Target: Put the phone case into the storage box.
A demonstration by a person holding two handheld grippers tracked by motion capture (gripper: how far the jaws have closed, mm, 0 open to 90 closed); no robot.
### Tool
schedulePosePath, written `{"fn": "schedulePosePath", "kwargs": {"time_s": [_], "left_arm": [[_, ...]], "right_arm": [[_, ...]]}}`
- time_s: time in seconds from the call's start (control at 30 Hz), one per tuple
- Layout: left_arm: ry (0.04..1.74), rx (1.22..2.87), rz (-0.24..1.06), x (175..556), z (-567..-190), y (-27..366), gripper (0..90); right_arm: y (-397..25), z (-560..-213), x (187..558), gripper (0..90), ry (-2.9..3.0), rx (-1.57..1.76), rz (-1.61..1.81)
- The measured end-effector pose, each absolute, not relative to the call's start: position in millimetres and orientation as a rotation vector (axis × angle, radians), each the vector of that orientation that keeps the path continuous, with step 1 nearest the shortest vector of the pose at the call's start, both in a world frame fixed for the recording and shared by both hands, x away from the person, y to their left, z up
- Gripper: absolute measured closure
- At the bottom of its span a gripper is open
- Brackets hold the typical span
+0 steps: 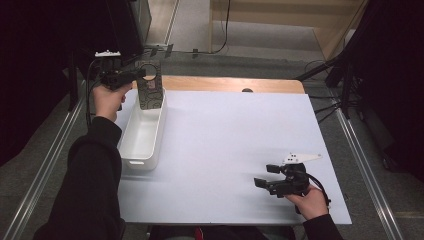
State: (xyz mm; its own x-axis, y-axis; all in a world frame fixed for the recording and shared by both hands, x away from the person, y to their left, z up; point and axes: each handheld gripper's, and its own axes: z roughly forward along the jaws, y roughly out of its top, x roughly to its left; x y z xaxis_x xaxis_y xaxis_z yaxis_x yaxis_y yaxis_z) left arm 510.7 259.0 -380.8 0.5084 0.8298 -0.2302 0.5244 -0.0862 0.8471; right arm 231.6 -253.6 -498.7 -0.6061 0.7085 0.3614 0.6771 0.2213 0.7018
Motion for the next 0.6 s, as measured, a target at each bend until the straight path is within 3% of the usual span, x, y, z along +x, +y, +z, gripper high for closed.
{"fn": "schedulePosePath", "kwargs": {"time_s": [0.6], "left_arm": [[1.137,1.767,0.383,519.1,-405.4,259.9,72.9]], "right_arm": [[-255.0,-499.7,232.5,17.0,2.425,1.388,1.359]]}}
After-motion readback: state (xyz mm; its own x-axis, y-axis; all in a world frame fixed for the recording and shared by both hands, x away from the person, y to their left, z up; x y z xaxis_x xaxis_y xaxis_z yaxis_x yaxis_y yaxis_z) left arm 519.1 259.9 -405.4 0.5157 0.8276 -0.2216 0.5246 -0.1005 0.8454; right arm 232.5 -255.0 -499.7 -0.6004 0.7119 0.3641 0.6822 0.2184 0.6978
